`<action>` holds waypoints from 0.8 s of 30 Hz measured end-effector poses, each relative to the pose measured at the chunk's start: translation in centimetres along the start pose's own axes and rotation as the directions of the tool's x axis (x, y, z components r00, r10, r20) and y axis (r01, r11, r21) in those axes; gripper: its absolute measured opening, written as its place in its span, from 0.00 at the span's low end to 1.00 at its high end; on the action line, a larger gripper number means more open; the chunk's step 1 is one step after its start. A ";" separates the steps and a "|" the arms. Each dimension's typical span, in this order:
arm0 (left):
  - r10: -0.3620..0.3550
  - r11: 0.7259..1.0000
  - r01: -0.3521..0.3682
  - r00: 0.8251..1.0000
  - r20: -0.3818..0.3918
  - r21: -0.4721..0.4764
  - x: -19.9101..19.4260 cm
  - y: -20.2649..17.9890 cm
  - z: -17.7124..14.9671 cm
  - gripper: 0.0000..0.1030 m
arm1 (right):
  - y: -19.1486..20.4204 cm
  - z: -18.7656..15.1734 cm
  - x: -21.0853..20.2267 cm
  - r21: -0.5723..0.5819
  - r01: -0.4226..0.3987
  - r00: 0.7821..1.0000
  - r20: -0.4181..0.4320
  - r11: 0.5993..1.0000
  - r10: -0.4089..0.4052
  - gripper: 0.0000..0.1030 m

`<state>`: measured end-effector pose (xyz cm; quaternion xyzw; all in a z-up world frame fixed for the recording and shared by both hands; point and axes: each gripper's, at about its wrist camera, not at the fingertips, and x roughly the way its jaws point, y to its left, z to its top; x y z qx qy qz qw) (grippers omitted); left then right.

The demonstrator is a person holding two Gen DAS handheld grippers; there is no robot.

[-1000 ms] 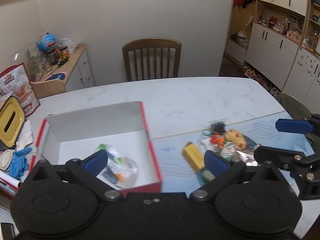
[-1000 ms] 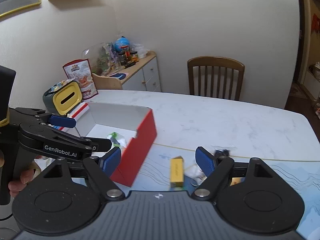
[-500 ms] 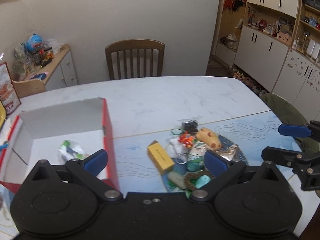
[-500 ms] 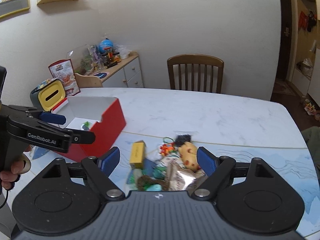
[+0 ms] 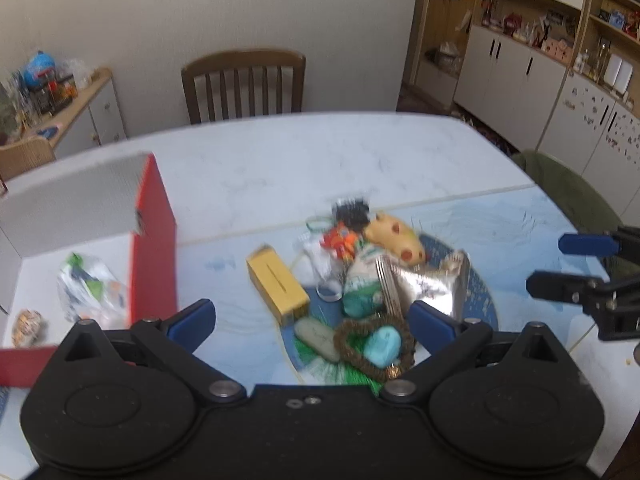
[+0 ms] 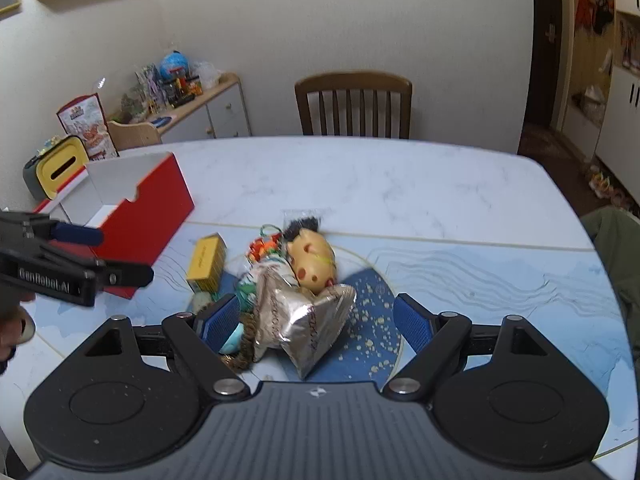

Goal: Organize objects
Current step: 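Move both tools back to the pile of items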

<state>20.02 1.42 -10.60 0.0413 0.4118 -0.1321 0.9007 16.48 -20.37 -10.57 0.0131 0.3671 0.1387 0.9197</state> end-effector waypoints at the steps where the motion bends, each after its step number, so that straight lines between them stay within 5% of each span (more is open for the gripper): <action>1: 0.002 1.000 -0.002 1.000 -0.013 0.002 0.5 -0.2 -0.3 0.99 | -0.2 0.0 0.4 0.005 -0.001 1.000 -0.010 1.000 0.001 0.82; 17: -0.004 1.000 0.006 0.996 -0.094 0.030 4.9 -2.0 -2.3 0.97 | -0.8 -0.6 6.4 0.021 -0.048 0.991 -0.121 0.999 0.050 0.82; 24: -0.025 1.000 0.026 0.994 -0.105 0.009 6.2 -1.9 -2.2 0.76 | -1.0 -0.3 8.3 0.037 -0.077 0.986 -0.147 0.996 0.082 0.82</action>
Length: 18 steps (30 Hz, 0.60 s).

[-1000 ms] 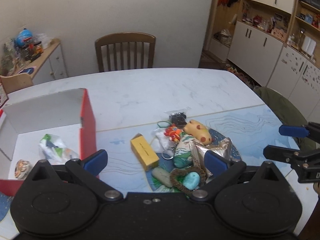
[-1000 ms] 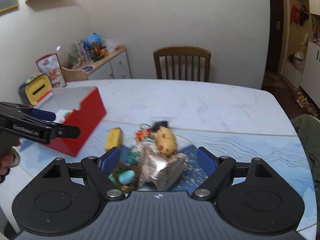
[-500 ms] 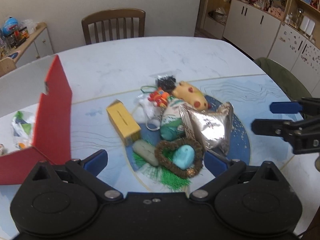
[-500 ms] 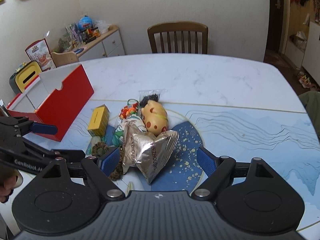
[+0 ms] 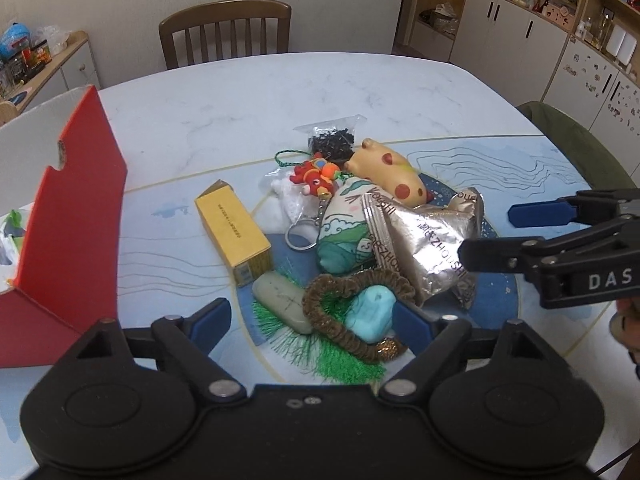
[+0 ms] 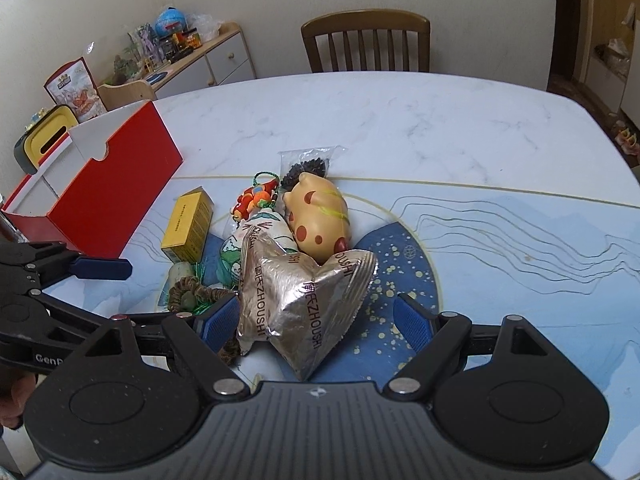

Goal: Organize objects
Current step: 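Move both tools back to the pile of items, then grasp the silver foil bag with the right gripper while the left grasps the bead bracelet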

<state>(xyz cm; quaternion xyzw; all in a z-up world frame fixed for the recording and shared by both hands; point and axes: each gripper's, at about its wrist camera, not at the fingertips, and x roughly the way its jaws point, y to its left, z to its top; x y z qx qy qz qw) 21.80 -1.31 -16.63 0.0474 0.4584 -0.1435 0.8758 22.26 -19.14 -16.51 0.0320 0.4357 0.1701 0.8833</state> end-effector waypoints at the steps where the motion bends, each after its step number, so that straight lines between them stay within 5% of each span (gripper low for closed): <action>1: -0.005 1.000 0.005 1.000 -0.006 -0.002 0.2 0.0 0.1 0.73 | 0.0 0.0 0.2 0.000 -0.005 1.000 -0.004 1.000 0.005 0.82; 18: -0.045 0.998 0.043 0.998 -0.044 -0.039 1.4 0.5 0.6 0.27 | 0.3 0.3 2.4 -0.002 -0.036 0.999 -0.035 0.999 0.036 0.75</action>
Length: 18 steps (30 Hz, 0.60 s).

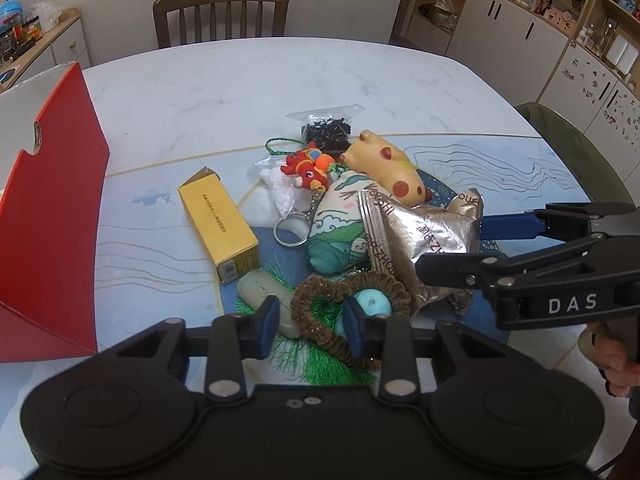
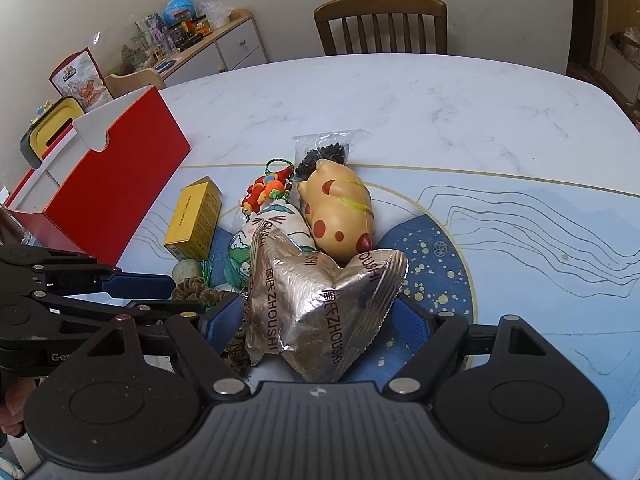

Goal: Organize objects
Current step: 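Grasp the silver foil bag with the right gripper while the left grasps the bead bracelet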

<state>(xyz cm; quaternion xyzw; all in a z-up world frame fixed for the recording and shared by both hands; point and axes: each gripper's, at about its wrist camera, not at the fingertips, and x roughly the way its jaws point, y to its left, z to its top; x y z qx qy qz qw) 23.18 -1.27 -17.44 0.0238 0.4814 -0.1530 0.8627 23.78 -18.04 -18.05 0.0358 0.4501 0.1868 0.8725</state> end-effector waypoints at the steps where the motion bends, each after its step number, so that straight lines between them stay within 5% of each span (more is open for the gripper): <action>1: 0.002 1.000 -0.002 1.000 -0.001 0.004 0.0 -0.1 0.0 0.25 | 0.0 0.0 0.1 -0.001 0.006 1.000 -0.001 1.000 -0.006 0.74; 8: 0.002 1.000 -0.002 1.000 -0.004 0.018 0.1 -0.4 0.1 0.09 | -0.1 0.0 0.1 0.015 0.008 1.000 0.003 1.000 -0.008 0.61; 12: 0.004 1.000 -0.004 1.000 0.001 0.022 -0.1 -0.5 0.1 0.07 | 0.2 -0.1 -0.3 0.018 -0.001 1.000 0.011 1.000 0.001 0.49; 18: -0.004 0.999 0.003 1.000 0.018 0.032 -1.0 -0.9 0.1 0.06 | 0.5 -0.4 -1.6 0.026 0.008 0.999 0.038 1.000 -0.009 0.46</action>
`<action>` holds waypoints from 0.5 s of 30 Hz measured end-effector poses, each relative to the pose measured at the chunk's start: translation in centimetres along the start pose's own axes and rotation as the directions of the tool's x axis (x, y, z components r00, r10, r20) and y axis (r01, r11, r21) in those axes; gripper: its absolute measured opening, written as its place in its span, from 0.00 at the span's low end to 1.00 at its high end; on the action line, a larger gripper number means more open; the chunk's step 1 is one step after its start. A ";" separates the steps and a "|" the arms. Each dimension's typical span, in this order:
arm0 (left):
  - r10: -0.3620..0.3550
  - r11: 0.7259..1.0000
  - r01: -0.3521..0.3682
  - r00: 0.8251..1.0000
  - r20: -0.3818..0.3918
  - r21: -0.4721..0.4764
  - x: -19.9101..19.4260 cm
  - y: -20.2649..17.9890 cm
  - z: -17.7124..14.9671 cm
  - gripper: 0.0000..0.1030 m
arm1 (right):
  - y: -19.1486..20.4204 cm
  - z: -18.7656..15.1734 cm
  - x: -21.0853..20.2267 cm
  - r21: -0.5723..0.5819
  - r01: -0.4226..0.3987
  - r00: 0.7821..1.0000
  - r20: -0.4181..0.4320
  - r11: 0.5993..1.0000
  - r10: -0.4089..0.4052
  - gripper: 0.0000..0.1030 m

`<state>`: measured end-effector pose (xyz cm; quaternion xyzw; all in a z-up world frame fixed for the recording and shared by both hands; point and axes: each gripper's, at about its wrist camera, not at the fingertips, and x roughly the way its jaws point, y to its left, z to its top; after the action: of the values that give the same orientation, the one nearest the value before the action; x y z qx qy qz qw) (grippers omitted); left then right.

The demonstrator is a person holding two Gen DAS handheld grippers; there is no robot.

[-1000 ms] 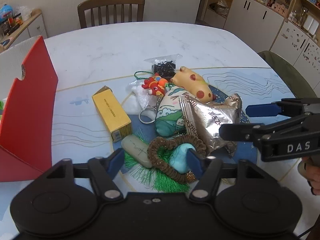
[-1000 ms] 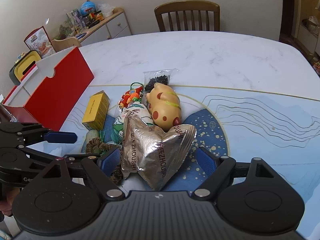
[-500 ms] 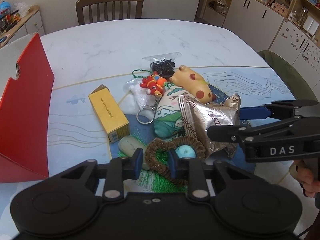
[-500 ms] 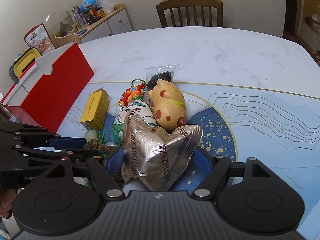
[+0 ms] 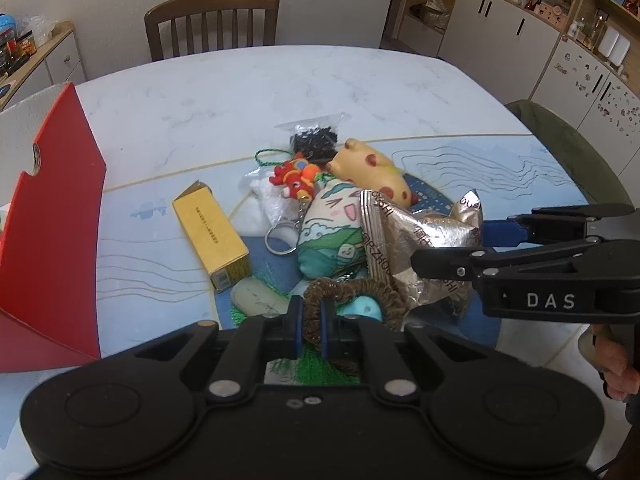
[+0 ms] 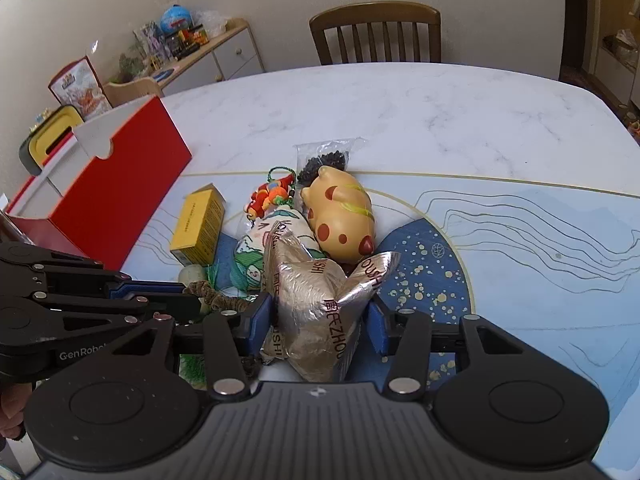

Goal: Organize objects
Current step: 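Grasp the silver foil bag with the right gripper while the left grasps the bead bracelet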

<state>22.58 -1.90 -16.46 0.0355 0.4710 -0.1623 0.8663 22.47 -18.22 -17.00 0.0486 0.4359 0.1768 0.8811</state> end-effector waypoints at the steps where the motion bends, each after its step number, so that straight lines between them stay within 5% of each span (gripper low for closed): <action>1: -0.002 1.000 0.002 1.000 0.004 0.000 -0.2 -0.1 0.0 0.06 | 0.0 0.0 -0.3 0.004 0.003 1.000 0.005 1.000 -0.003 0.46; 15: -0.052 0.996 0.056 0.997 0.057 -0.063 -5.5 0.2 0.5 0.06 | 1.6 0.4 -6.4 -0.021 0.009 0.997 0.071 1.000 -0.008 0.46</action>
<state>20.31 -0.41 -11.65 -0.0096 0.4526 -0.1715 0.8750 18.80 -18.96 -11.60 0.0437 0.4027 0.1757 0.8973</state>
